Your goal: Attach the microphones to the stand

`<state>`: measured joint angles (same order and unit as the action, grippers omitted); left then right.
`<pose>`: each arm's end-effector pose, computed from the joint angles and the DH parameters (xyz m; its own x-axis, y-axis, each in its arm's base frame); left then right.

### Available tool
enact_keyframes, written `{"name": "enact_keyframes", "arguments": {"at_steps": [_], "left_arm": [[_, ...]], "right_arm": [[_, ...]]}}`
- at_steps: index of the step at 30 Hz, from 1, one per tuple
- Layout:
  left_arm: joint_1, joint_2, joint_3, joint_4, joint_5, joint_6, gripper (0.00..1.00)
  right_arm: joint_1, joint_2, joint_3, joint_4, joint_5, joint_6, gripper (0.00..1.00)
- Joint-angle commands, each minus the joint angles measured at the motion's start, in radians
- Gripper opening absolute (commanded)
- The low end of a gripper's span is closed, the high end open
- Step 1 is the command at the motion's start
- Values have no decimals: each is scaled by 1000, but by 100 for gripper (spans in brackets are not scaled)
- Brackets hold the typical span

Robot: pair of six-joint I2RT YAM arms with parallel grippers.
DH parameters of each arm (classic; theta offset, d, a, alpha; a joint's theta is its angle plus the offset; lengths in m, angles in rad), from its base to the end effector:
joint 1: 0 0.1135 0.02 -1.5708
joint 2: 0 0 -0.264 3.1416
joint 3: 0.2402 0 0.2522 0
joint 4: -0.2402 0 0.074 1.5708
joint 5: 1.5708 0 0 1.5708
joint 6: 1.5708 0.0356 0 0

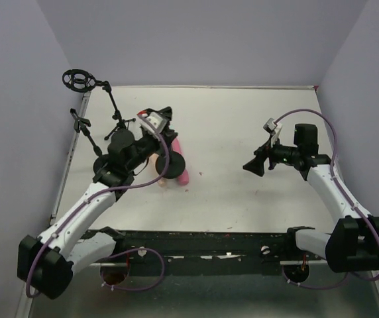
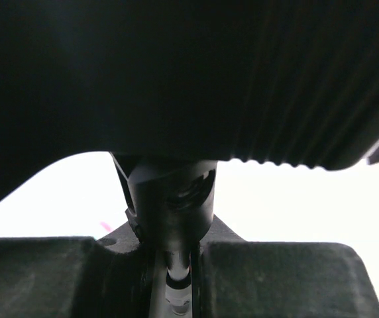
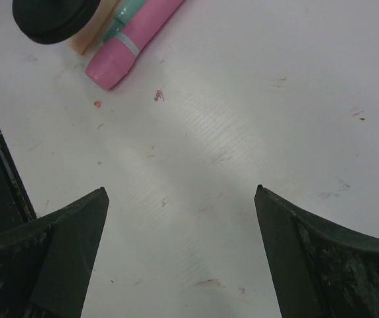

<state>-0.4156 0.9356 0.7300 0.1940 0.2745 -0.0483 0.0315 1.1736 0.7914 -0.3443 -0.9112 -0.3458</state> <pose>0.2007 -0.0991 0.3335 -0.0413 -0.0326 -0.9986 0.6354 0.7705 -0.0514 0.2382 0.0356 0.2576 -0.4180 -0.2210 -0.8812 -0.7987 0.5517 0.2405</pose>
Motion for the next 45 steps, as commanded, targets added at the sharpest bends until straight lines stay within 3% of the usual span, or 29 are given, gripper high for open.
{"name": "enact_keyframes", "arguments": {"at_steps": [1, 9, 16, 21, 28, 31, 39, 43, 45], "left_arm": [[-164, 188, 115, 140, 71, -16, 0], [-351, 584, 357, 269, -23, -10, 0], [-391, 744, 388, 397, -50, -44, 1], [-396, 793, 358, 444, -61, -82, 13], [-402, 743, 255, 479, -86, -90, 60], [-404, 698, 211, 473, -92, -88, 69], [-405, 493, 28, 420, -138, -85, 77], [-405, 329, -78, 358, -253, -102, 79], [-405, 235, -118, 300, -358, -102, 91]], "right_arm": [[1, 43, 31, -27, 104, -15, 100], [-25, 58, 39, -9, 198, 24, 100], [-81, 47, 35, 11, 202, 57, 100], [-82, 58, 35, 10, 196, 60, 100], [-82, 63, 37, 2, 175, 50, 100], [-82, 67, 39, -7, 167, 42, 100], [-82, 63, 35, -19, 155, 19, 100], [-84, 60, 34, -24, 155, 11, 100], [-82, 57, 31, -24, 155, 5, 100]]}}
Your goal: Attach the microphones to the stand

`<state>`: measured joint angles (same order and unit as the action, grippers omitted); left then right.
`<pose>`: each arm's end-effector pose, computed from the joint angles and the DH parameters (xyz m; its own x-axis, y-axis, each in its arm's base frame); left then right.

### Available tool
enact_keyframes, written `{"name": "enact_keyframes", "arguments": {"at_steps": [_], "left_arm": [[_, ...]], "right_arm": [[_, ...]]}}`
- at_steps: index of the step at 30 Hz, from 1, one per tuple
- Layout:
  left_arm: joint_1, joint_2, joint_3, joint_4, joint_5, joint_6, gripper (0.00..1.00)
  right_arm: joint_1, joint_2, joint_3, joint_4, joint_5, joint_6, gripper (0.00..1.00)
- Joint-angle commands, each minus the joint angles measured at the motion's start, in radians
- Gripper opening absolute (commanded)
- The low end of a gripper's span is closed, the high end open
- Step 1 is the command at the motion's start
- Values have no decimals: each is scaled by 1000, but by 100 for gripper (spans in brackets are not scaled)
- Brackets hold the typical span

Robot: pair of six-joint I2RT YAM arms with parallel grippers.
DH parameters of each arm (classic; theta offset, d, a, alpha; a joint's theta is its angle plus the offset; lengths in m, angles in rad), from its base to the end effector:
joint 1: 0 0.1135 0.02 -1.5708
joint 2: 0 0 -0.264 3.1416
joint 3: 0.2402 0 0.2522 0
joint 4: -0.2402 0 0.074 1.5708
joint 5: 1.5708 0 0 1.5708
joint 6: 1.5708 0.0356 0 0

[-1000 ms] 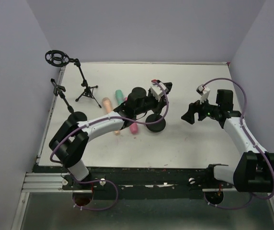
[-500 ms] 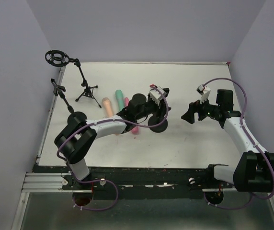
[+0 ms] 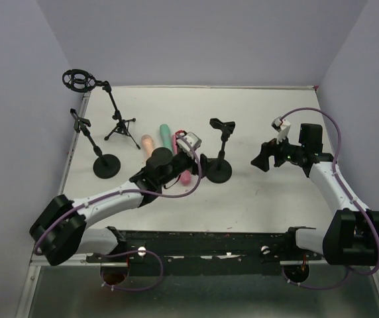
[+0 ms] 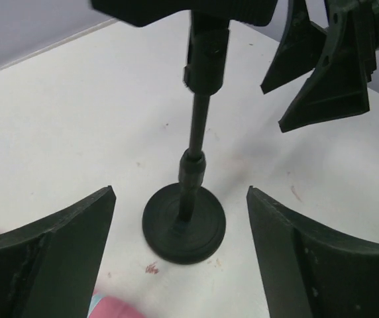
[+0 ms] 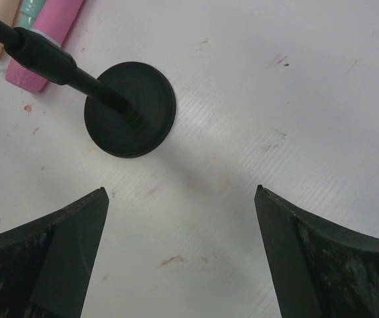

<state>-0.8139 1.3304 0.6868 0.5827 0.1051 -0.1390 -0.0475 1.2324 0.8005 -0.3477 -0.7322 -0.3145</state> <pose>0.2021 -0.2194 0.2642 -0.1515 -0.0402 -0.9876 0.7814 0.6070 -0.1446 0.2522 0.0118 0.2438 -0.5318 -0.2050 -0.8217 -0.6352 0.7382 0.2269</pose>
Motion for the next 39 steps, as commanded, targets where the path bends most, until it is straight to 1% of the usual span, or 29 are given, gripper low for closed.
{"name": "enact_keyframes", "arguments": {"at_steps": [1, 4, 6, 8, 11, 12, 14, 16, 18, 22, 25, 30, 34, 36, 37, 39], "left_arm": [[-7, -202, -90, -128, -243, -11, 99], [-2, -333, -116, -245, -370, -48, 99], [31, -402, -121, -354, -393, -120, 99], [102, -454, -113, -470, -346, -218, 99], [255, -487, -104, -621, -236, -402, 99], [300, -488, -110, -650, -204, -433, 99], [346, -485, -125, -672, -208, -474, 99], [363, -456, -118, -702, -251, -508, 99], [372, -393, -83, -753, -294, -528, 98], [386, -216, 35, -892, -352, -565, 98], [398, -99, 108, -958, -367, -571, 98], [413, 30, 141, -942, -347, -588, 92], [417, 131, 194, -974, -357, -611, 89], [417, 170, 214, -985, -361, -617, 87], [417, 185, 217, -982, -358, -620, 83], [417, 213, 220, -980, -352, -623, 82]], "right_arm": [[-5, -5, 20, -20, -26, -31, 100], [-3, -13, 17, -19, -35, -35, 100], [-5, -16, 12, -16, -48, -40, 100], [-5, -22, 8, -14, -59, -46, 100], [-5, -28, 0, -14, -68, -52, 100], [-5, -30, 0, -14, -70, -54, 100], [-5, -28, 0, -13, -73, -54, 100], [-5, -27, -1, -13, -76, -57, 100], [-3, -24, -1, -13, -78, -58, 100], [-3, -22, 0, -13, -72, -57, 100], [-3, -19, 0, -11, -72, -58, 100], [-3, -21, 3, -13, -72, -54, 100], [-5, -24, 5, -13, -78, -52, 100], [-5, -27, 5, -14, -79, -52, 100], [-5, -27, 6, -14, -81, -51, 100], [-5, -28, 5, -14, -81, -51, 100]]}}
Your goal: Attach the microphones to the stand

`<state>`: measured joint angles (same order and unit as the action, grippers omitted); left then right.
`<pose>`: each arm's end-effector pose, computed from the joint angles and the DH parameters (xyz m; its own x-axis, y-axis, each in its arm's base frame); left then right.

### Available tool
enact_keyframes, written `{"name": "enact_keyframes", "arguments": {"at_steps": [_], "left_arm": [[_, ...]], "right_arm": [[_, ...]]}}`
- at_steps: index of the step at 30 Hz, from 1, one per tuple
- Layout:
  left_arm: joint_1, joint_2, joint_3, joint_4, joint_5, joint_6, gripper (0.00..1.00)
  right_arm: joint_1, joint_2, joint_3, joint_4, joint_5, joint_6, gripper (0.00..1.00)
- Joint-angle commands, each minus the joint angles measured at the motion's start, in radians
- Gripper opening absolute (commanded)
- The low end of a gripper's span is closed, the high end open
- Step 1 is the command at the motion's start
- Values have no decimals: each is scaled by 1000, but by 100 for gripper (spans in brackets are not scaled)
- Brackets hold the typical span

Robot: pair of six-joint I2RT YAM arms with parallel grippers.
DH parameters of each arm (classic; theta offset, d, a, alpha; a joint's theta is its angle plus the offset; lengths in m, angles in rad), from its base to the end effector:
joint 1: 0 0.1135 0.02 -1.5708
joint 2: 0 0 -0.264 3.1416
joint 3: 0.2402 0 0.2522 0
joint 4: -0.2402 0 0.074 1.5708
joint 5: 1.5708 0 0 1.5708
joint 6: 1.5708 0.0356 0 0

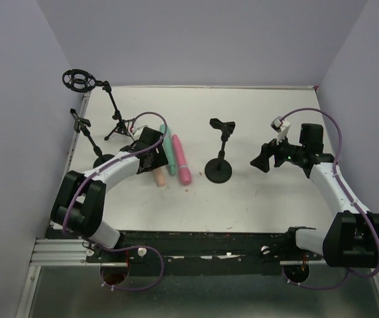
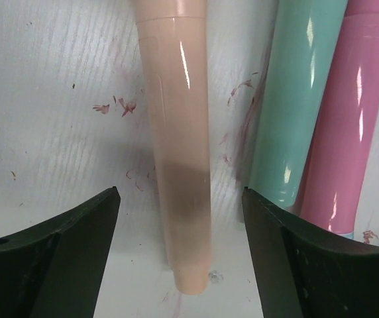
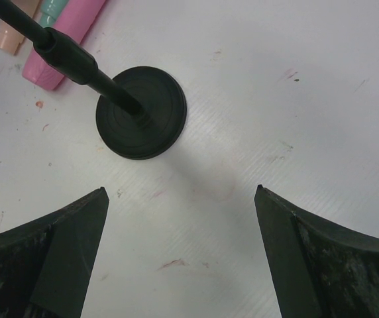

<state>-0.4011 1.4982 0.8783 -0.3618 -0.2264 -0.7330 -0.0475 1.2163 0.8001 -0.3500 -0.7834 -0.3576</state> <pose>0.2751 -0.1080 0.1930 -0.7466 -0.3916 -0.5378 -0.3147 0.9201 -0.2331 0.2491 0.0133 0.2481 -0.4828 -0.2253 -0.8462 -0.6867 0.6971 0.2062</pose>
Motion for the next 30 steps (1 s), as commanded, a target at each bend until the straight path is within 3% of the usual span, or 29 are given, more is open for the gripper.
{"name": "enact_keyframes", "arguments": {"at_steps": [1, 4, 6, 7, 12, 21, 30], "left_arm": [[5, 57, 31, -29, -24, -28, 82], [1, 69, 50, -52, -40, -40, 75], [-1, 85, 68, -69, -45, -42, 58], [1, 100, 91, -100, -44, -52, 56], [-5, 146, 154, -184, -54, -62, 56], [-50, 116, 94, -184, -2, -132, 58], [-90, 180, 42, -143, -21, -253, 58]], "right_arm": [[-5, -14, 8, -14, -31, -7, 100], [-5, -17, 8, -15, -33, -7, 100], [-5, -20, 8, -17, -36, -9, 100], [-3, -20, 10, -17, -36, -9, 100], [-3, -32, 11, -18, -34, -9, 100], [-3, -58, 11, -23, -40, -11, 100], [-5, -83, 8, -27, -45, -12, 100]]}}
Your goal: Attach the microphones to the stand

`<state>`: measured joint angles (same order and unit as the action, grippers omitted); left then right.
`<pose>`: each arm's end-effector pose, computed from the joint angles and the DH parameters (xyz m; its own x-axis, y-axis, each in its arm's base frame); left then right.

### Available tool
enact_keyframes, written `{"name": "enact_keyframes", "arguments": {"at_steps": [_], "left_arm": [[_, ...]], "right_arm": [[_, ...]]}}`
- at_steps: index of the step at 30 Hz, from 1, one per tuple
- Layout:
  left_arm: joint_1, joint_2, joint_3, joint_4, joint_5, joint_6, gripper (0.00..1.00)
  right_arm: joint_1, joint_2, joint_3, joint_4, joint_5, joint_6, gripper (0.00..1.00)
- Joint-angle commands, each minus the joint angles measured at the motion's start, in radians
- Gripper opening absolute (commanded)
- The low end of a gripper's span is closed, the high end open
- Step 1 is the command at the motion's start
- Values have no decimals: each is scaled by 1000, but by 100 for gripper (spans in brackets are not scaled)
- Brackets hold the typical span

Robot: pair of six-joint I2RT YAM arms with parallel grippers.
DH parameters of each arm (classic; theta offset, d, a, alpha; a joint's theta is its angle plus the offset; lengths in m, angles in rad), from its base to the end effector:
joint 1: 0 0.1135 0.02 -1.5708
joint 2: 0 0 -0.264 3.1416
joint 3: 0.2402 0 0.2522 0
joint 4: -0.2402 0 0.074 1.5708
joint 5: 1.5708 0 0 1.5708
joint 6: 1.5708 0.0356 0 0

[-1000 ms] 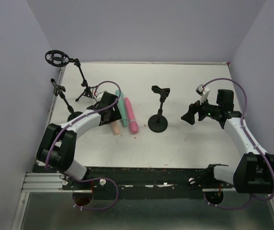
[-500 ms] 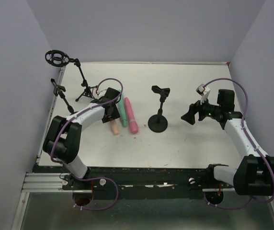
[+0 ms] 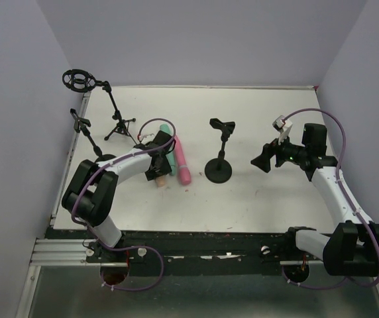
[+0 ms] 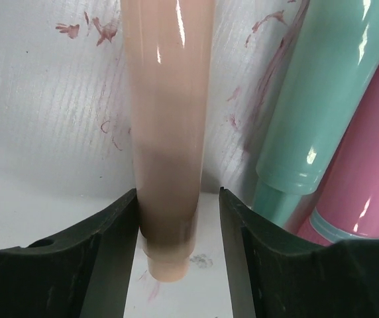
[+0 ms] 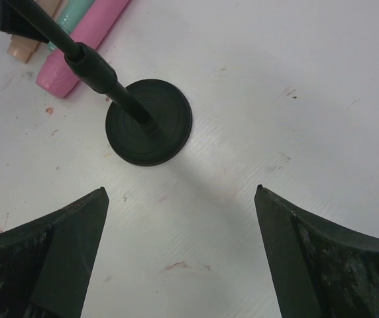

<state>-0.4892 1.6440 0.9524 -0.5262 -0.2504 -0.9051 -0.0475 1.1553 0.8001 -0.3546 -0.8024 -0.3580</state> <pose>0.2723 -0.1350 0.1650 -0.8101 -0.4319 -0.3964 -0.4169 0.8998 -0.1283 0.2398 0.0142 0.2618 -0.4304 -0.2233 -0.8746 -0.7074 0.6853 0.1731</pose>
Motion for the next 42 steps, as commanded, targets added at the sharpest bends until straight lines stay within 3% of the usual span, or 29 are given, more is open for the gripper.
{"name": "enact_keyframes", "arguments": {"at_steps": [1, 6, 10, 20, 27, 31, 36, 42], "left_arm": [[-3, 39, -35, 31, 0, -83, 57], [-3, 53, -33, 22, -27, -98, 55], [-9, 14, -56, 34, -39, -97, 32], [-91, -185, -43, -93, -213, -57, 3], [-144, -423, -84, -141, -291, -28, 0], [-161, -608, -138, -36, -224, 73, 0], [-164, -854, -254, 254, -40, 233, 0], [-166, -1013, -300, 512, 231, 414, 0]], "right_arm": [[-5, -23, 8, -23, -26, -12, 100], [-3, -23, 8, -24, -24, -13, 100], [-3, -22, 10, -24, -24, -13, 100], [-3, -22, 10, -24, -21, -12, 100], [-3, -19, 7, -24, -24, -13, 100], [-5, -26, 7, -24, -21, -15, 100], [-6, -29, 37, -47, -11, 8, 100], [-8, 6, 293, -318, -64, -65, 100]]}}
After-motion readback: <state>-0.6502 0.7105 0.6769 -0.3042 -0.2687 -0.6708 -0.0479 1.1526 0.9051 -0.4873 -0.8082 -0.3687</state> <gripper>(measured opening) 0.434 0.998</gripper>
